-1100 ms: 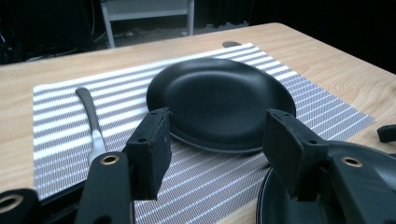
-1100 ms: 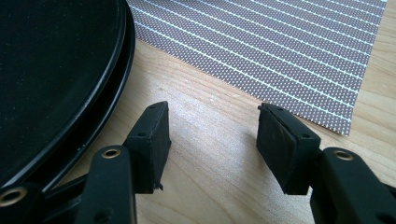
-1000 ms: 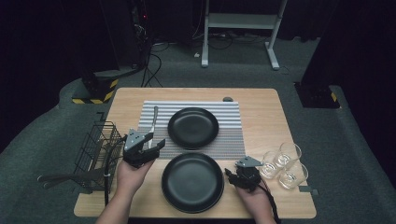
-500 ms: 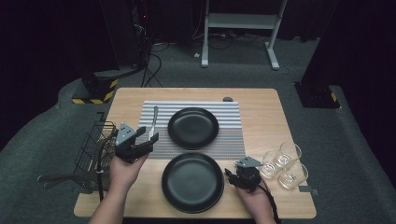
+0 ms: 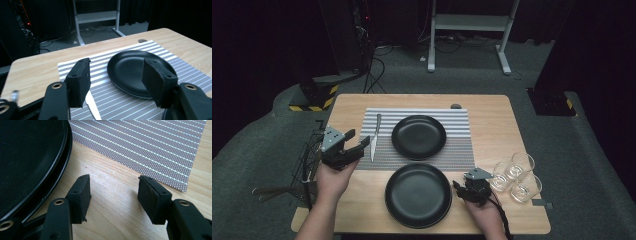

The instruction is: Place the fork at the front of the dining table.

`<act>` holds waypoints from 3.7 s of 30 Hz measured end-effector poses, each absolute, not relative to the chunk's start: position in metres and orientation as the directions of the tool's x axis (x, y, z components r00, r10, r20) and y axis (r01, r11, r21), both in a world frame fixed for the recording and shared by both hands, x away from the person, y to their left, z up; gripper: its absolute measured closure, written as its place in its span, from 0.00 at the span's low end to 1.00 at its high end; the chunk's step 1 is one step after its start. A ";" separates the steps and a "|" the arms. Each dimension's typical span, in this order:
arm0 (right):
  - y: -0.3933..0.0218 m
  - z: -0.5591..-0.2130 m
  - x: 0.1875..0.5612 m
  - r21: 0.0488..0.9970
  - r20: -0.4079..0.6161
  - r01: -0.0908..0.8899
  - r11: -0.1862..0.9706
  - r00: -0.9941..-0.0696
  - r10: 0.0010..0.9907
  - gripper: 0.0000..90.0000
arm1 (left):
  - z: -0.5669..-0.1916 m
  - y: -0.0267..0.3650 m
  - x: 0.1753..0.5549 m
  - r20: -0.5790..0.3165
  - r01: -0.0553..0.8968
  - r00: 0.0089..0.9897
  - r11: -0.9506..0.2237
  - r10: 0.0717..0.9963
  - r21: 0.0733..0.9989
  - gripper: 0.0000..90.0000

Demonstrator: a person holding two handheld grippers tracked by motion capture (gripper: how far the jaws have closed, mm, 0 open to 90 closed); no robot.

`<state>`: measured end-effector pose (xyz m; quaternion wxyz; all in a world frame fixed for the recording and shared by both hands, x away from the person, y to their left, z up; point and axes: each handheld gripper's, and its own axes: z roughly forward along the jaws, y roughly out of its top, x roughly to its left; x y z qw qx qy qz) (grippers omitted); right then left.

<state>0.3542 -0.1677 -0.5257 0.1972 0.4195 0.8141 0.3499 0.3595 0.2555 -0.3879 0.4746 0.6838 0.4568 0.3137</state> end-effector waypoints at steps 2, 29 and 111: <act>-0.168 -0.526 0.354 0.736 -0.030 0.542 0.406 -0.572 0.820 0.49 | -0.387 0.258 0.360 0.000 0.327 0.378 -0.134 0.926 0.936 0.43; -0.168 -0.526 0.354 0.735 -0.025 0.544 0.405 -0.575 0.818 0.49 | -0.371 0.296 0.356 0.005 0.313 0.276 -0.095 0.961 0.945 0.39; -0.169 -0.526 0.354 0.735 -0.025 0.545 0.405 -0.574 0.818 0.47 | -0.383 0.338 0.364 -0.141 0.382 0.191 0.059 0.971 0.922 0.89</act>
